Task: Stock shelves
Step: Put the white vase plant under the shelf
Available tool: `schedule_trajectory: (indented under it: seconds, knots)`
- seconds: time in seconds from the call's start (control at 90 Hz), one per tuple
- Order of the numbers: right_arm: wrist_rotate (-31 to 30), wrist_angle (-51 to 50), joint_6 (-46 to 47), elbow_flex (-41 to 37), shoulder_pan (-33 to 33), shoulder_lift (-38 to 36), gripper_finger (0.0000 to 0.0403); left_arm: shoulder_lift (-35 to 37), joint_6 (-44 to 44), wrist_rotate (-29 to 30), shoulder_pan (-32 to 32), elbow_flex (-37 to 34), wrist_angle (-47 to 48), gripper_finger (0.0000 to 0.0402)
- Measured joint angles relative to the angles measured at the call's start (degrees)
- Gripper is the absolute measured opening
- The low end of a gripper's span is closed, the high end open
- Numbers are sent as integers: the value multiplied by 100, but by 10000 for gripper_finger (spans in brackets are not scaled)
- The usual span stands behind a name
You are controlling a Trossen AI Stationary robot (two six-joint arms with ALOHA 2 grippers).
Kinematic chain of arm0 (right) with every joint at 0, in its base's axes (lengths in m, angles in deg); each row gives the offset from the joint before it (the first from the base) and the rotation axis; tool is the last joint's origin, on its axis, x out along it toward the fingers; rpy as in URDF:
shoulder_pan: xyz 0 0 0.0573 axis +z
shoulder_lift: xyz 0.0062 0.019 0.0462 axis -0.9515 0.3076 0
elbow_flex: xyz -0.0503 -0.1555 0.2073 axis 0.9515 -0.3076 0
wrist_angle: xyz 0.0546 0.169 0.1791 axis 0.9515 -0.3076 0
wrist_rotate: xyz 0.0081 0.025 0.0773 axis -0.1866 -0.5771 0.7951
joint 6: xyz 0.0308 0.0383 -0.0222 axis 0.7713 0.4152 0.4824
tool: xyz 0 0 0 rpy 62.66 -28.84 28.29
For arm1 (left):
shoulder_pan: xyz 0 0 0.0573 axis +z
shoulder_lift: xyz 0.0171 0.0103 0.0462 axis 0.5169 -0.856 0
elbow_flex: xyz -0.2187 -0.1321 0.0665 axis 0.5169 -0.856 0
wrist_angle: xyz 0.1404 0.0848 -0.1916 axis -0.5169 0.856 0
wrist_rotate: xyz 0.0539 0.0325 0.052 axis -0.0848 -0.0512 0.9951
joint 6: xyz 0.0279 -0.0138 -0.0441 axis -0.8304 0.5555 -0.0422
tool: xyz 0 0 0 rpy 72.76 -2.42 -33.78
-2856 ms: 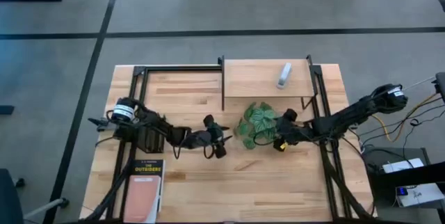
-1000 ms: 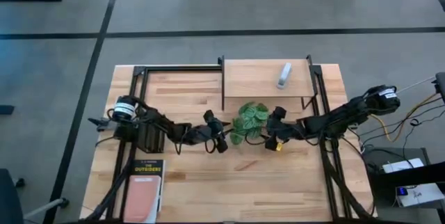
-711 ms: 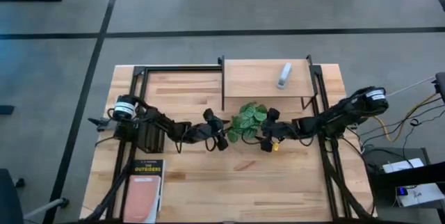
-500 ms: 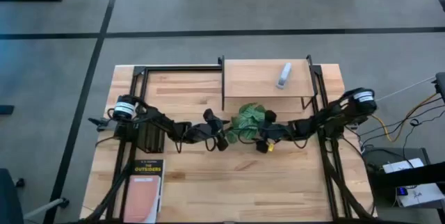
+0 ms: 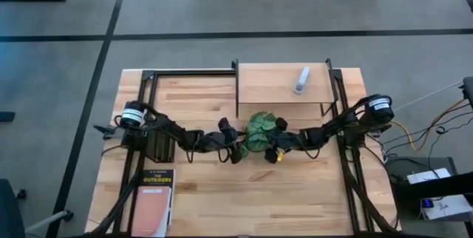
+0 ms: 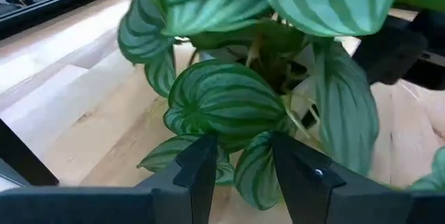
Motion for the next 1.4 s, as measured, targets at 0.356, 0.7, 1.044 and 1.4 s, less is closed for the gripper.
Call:
schedule_trajectory:
  seconds: [0.356,0.7,1.044,1.4]
  knots:
    - [-224,-200,393,-4,320,-7,268,685,46,-415,-40,-2,1699,132]
    - [-1190,-576,1074,-11,1070,-12,268,1168,13,-382,-37,-245,2162,106]
    - [-148,-944,530,-11,1100,-430,272,853,-806,-743,-61,-289,660,134]
    - [-128,-1989,494,-13,1074,-1145,272,1840,-561,-1602,-116,-291,1835,208]
